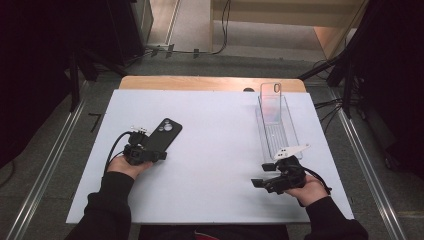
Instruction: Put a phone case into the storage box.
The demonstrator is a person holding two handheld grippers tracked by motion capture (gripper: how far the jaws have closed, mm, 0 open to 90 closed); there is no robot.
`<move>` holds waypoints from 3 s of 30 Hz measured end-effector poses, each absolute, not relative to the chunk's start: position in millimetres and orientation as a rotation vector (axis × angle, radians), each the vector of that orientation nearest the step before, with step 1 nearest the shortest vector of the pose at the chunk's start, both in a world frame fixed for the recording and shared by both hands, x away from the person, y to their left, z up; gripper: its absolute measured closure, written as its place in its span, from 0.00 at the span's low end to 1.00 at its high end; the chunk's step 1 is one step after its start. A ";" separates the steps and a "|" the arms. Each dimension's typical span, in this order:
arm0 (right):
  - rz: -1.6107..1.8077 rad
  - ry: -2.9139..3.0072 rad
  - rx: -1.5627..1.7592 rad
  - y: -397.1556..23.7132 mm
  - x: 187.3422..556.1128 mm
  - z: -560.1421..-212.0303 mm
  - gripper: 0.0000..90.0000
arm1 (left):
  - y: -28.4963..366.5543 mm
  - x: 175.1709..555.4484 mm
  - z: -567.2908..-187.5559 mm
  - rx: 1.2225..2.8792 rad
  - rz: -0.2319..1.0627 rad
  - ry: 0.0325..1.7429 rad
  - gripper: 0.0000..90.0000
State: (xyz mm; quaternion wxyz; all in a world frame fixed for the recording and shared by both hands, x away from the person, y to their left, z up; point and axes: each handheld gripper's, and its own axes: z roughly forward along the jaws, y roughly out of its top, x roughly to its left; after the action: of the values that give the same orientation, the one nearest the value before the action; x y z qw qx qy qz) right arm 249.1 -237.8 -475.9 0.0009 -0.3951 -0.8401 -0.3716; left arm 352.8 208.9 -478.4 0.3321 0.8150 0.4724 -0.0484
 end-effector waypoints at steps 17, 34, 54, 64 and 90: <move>-1.141 -2.638 -1.253 -237.1 251.6 -476.9 0.24 | 200.0 308.3 -463.0 2.106 -0.128 1.013 0.35; -1.118 -2.650 -1.247 -239.1 251.8 -480.9 0.24 | 206.1 271.3 -463.0 2.159 -0.114 0.930 0.35; -1.131 -2.650 -1.240 -238.8 251.3 -480.4 0.24 | 215.9 292.2 -461.2 2.108 -0.010 1.006 0.31; -1.151 -2.654 -1.247 -240.7 249.9 -478.7 0.24 | 214.3 311.5 -458.5 2.086 -0.023 1.006 0.28; -1.155 -2.662 -1.259 -241.5 249.9 -478.6 0.24 | 215.4 378.1 -449.7 2.077 -0.053 1.023 0.00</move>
State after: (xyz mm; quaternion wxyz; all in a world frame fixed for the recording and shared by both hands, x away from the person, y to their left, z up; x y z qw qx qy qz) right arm 249.9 -241.5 -478.6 -0.0107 -0.3980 -0.8415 -0.3653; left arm 378.1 215.4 -449.7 0.4010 0.8216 0.4047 -0.0210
